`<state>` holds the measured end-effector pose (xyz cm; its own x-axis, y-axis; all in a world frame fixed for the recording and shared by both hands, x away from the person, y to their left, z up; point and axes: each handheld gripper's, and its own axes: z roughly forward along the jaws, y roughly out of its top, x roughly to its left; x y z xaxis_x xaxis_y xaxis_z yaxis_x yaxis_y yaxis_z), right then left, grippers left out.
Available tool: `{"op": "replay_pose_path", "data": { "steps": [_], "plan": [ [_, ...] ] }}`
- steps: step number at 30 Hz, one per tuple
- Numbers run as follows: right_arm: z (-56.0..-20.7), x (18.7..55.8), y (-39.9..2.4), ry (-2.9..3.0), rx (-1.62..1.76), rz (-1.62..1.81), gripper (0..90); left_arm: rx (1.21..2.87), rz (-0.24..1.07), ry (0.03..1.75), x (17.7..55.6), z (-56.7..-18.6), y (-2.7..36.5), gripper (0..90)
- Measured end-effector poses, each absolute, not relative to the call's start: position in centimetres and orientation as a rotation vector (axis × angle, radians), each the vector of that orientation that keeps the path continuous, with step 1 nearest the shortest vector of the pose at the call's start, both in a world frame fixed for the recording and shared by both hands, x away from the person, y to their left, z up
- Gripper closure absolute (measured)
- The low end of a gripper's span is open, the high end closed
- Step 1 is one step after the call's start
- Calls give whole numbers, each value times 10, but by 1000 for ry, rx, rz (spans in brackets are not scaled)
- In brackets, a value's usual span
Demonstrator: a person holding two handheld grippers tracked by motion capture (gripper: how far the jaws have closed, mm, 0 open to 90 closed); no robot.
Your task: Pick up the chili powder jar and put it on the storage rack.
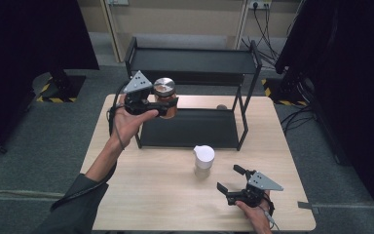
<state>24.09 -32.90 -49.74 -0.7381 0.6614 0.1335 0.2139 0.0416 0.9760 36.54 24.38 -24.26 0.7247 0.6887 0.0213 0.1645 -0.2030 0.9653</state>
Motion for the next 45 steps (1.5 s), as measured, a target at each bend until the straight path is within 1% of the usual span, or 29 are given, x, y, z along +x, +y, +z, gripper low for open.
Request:
{"op": "replay_pose_path", "data": {
  "steps": [6, 11, 14, 26, 35, 45],
  "plan": [
    [-497, 241, -329, 1971, 885, 1743, 12, 1748, 573, 709, 368, -219, 240, 307],
    [-497, 240, -329, 1971, 884, 1746, 12, 1743, 599, 710, 368, -208, 238, 307],
    [-497, 241, -329, 1972, 882, 1746, 12, 1732, 590, 729, 372, -202, 239, 306],
    [-497, 241, -329, 1974, 881, 1751, 12, 1728, 656, 789, 378, -171, 235, 307],
    [-497, 241, -330, 1974, 881, 1752, 12, 1718, 684, 814, 384, -158, 226, 307],
    [-497, 241, -331, 1975, 882, 1754, 12, 1680, 721, 869, 398, -156, 218, 307]
  ]
}}
